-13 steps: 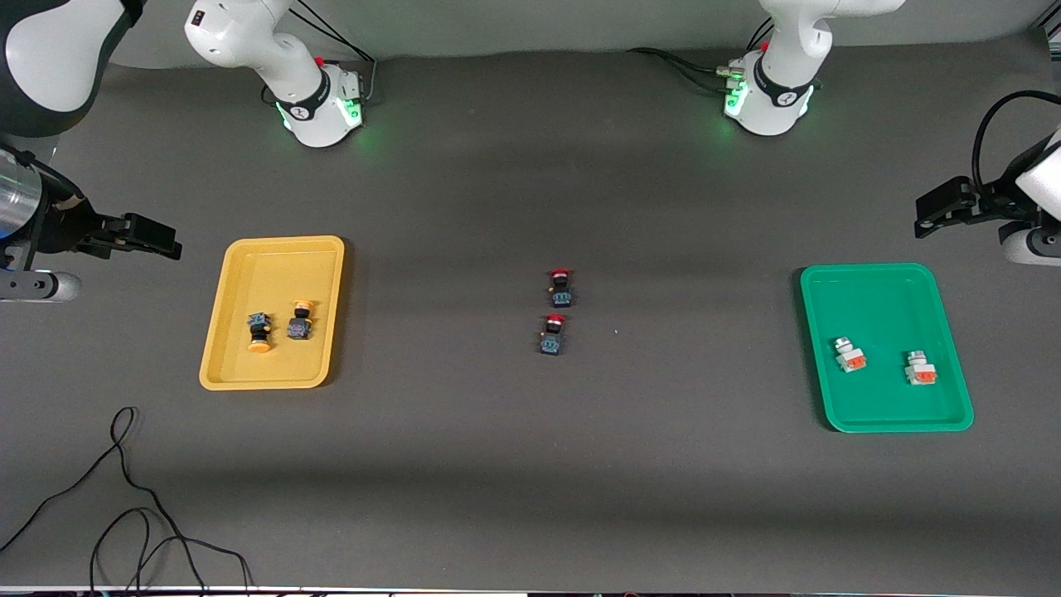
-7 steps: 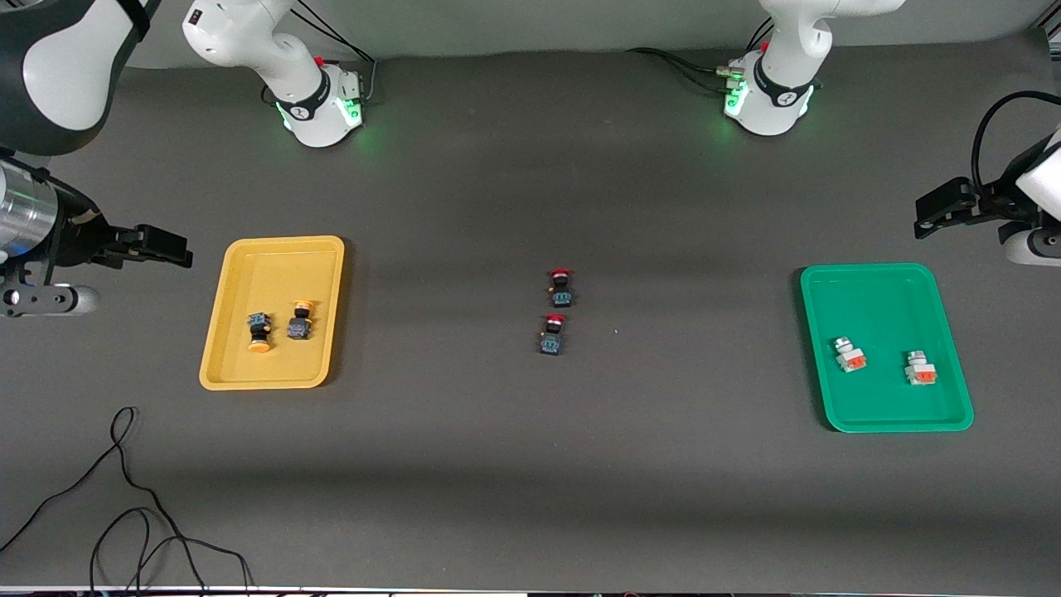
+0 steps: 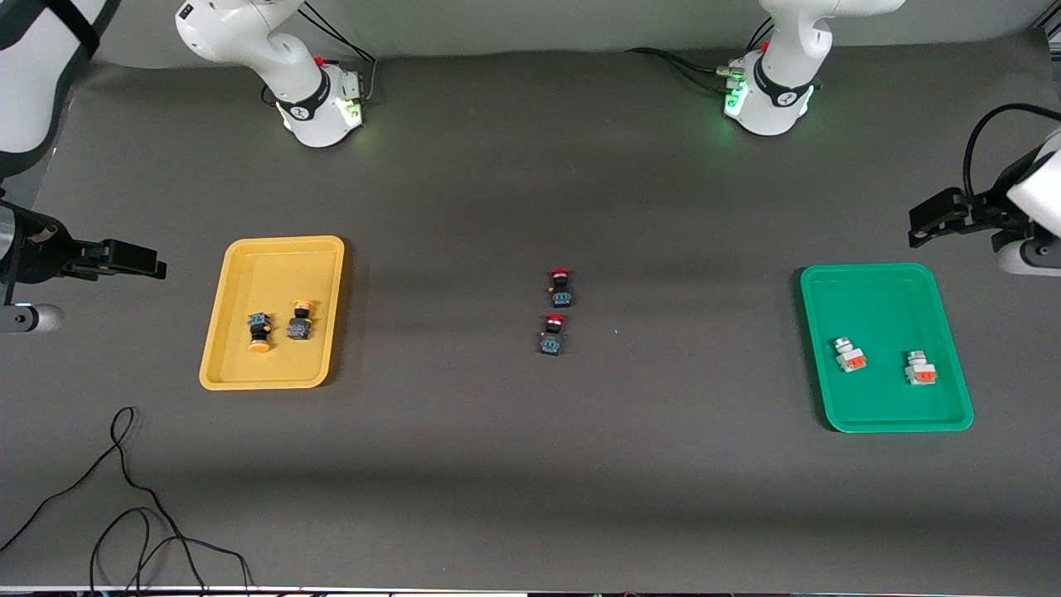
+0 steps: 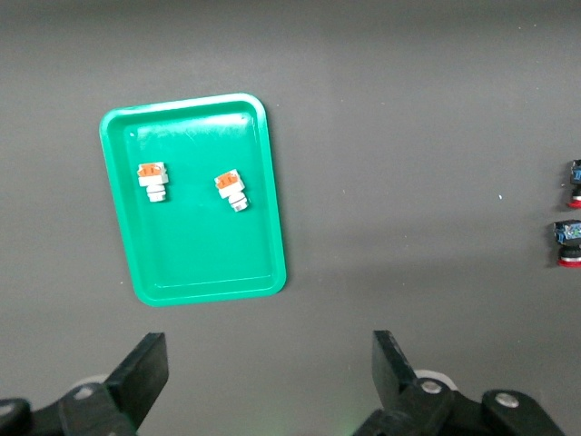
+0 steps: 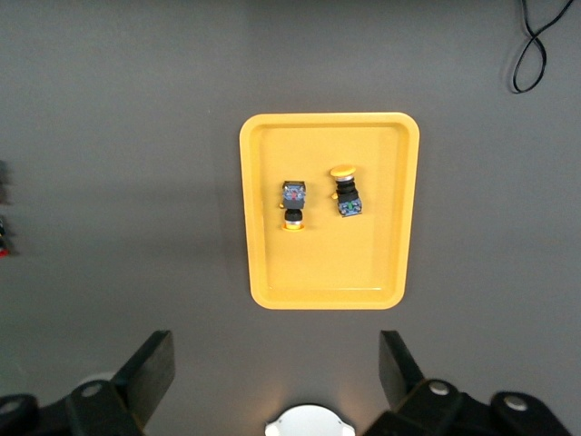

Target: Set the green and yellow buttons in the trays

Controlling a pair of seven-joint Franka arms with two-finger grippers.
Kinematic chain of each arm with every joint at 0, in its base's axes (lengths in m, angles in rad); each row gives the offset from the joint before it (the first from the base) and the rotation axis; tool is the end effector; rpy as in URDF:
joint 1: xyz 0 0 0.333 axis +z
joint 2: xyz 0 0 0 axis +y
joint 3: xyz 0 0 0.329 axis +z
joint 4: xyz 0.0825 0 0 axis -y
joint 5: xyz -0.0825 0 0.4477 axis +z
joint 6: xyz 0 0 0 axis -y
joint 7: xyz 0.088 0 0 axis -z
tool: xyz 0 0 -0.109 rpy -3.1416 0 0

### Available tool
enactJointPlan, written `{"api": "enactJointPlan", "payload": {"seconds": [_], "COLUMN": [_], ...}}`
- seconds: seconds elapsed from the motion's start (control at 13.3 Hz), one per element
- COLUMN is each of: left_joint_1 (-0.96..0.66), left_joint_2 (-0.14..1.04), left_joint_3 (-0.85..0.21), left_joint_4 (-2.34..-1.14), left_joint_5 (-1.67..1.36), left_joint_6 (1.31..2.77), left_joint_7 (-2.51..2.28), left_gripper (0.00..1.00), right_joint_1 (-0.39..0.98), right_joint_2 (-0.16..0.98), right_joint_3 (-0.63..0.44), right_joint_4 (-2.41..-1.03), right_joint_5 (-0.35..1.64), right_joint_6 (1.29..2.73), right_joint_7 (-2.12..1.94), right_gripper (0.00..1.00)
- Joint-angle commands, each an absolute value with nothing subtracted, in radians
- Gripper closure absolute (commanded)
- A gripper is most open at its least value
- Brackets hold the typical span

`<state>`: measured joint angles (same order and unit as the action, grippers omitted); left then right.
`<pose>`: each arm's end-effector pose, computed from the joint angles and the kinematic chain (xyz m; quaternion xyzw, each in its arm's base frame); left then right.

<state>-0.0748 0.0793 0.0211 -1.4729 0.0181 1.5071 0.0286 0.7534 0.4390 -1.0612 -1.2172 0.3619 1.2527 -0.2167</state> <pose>0.6365 -0.0327 0.6324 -0.9989 0.0408 0.0224 0.0102 0.6723 -0.0119 0.6187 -0.9950 0.0022 0.0992 0.0113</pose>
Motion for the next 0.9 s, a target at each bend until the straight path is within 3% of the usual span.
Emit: {"api": "enactJointPlan", "payload": {"seconds": [0.0,0.3,0.53,0.68,0.83], "left_joint_1": [-0.090,-0.087,-0.080,-0.080,-0.080], "left_joint_2": [0.064,0.066,0.061,0.061,0.061], "left_joint_3": [0.026,0.026,0.028,0.029,0.031], "left_joint_4": [-1.506,-1.509,-1.506,-1.505,-1.505], "left_joint_5": [0.020,0.017,0.012,0.011,0.011], "left_joint_6": [1.535,1.539,1.539,1.539,1.539], "left_joint_7": [-0.015,-0.018,-0.018,-0.018,-0.018], "left_gripper": [0.00,0.00,0.00,0.00,0.00], "right_joint_1": [0.588,0.292,0.146,0.082,0.078], "right_joint_2": [0.327,0.252,0.146,0.060,-0.027], "right_joint_3": [-0.808,-0.421,-0.211,-0.132,-0.120], "right_joint_4": [-1.210,-1.229,-1.365,-1.490,-1.625], "right_joint_5": [0.249,0.151,0.078,0.077,0.058], "right_joint_6": [1.242,1.249,1.330,1.411,1.513], "right_joint_7": [-0.161,-0.071,-0.026,-0.011,-0.011], "right_gripper": [0.00,0.00,0.00,0.00,0.00]}}
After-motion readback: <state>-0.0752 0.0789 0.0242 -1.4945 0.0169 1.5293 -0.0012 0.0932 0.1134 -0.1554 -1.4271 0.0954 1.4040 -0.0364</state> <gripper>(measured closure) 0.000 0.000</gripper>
